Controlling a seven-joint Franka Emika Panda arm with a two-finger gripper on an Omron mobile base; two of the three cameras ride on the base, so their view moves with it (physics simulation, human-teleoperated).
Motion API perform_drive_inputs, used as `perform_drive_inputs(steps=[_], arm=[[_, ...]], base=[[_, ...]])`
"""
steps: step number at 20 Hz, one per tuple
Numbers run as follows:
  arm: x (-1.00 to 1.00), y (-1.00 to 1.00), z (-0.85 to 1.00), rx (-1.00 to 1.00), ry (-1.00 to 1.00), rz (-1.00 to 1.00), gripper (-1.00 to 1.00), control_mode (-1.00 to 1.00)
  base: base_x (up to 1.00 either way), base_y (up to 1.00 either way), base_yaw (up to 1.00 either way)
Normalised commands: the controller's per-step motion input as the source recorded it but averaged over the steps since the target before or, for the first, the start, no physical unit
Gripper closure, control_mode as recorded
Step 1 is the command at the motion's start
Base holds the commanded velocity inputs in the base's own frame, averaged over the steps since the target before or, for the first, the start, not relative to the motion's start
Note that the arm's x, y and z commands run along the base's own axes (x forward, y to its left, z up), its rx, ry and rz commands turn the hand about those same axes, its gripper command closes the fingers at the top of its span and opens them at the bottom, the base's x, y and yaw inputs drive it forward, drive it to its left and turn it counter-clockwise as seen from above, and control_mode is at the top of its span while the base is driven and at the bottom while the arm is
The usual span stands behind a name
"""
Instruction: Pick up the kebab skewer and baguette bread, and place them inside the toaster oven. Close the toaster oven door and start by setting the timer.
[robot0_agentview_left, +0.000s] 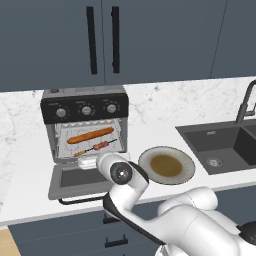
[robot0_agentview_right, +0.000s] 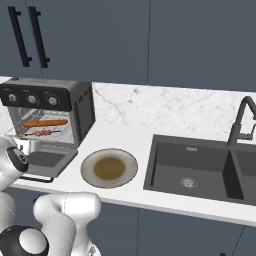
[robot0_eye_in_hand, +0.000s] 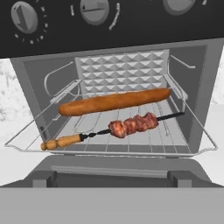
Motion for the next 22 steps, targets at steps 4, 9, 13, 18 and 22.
perform_drive_inputs(steps=[4, 9, 13, 18, 22], arm=[[0.1, 0.07, -0.02, 0.0, 0.0, 0.0, -1.0, -1.0], [0.09, 0.05, -0.16, 0.0, 0.0, 0.0, -1.0, -1.0], [0.13, 0.05, -0.28, 0.0, 0.0, 0.0, -1.0, -1.0], [0.19, 0.0, -0.15, 0.0, 0.0, 0.0, -1.0, -1.0], [0.2, 0.0, -0.11, 0.0, 0.01, 0.0, -1.0, -1.0]], base=[[0.0, 0.0, 0.0], [0.0, 0.0, 0.0], [0.0, 0.0, 0.0], [0.0, 0.0, 0.0], [0.0, 0.0, 0.0]])
